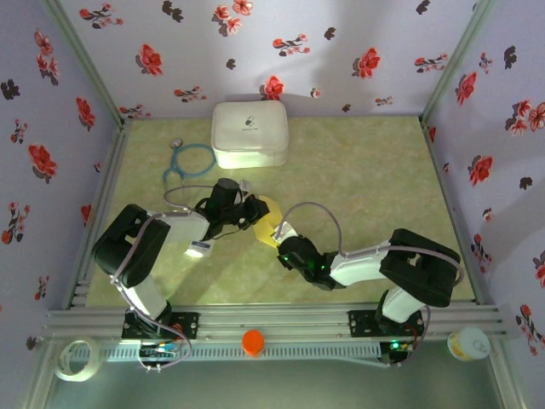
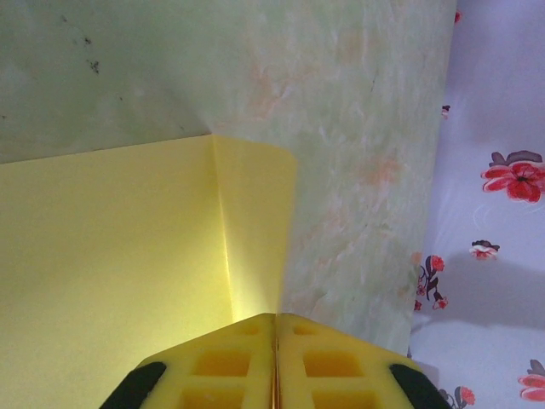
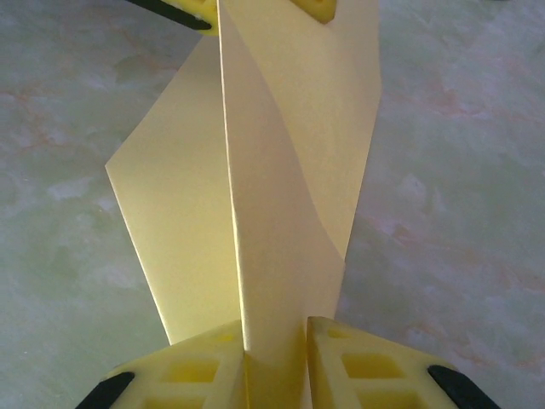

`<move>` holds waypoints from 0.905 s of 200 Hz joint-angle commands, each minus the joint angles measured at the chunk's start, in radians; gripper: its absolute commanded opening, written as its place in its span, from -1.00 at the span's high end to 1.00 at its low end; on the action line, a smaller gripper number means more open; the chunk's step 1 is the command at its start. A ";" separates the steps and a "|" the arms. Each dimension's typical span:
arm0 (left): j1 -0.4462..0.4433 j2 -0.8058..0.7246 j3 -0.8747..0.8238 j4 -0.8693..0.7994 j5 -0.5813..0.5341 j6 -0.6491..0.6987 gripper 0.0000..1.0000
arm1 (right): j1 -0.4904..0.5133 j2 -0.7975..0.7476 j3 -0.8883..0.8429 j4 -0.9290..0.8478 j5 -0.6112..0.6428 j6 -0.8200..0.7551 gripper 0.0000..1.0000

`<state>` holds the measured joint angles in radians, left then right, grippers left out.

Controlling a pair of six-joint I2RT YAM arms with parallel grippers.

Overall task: Fold a paper plane with a square sheet of paper (pick it up from the middle)
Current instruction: Fourth fold the wing at the center of the table.

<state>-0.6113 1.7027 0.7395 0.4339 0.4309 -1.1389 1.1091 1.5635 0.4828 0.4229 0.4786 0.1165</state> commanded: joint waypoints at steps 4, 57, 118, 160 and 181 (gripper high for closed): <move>0.008 0.003 0.008 0.012 0.012 0.011 0.84 | 0.006 0.008 -0.004 0.021 -0.016 0.033 0.57; 0.010 -0.001 0.001 0.016 0.007 0.008 0.80 | 0.004 0.015 -0.005 0.028 -0.013 0.051 0.75; 0.016 -0.051 -0.020 -0.017 -0.039 0.020 0.44 | -0.032 0.031 -0.012 0.053 -0.089 0.096 0.83; 0.027 -0.107 -0.042 -0.066 -0.097 0.033 0.23 | -0.062 0.065 -0.002 0.078 -0.179 0.145 0.84; 0.031 -0.137 -0.055 -0.088 -0.125 0.037 0.17 | -0.082 0.070 -0.002 0.088 -0.216 0.176 0.84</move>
<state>-0.5907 1.6119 0.7097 0.3897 0.3576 -1.1305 1.0496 1.6169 0.4816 0.4854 0.3286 0.2302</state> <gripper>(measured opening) 0.402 0.081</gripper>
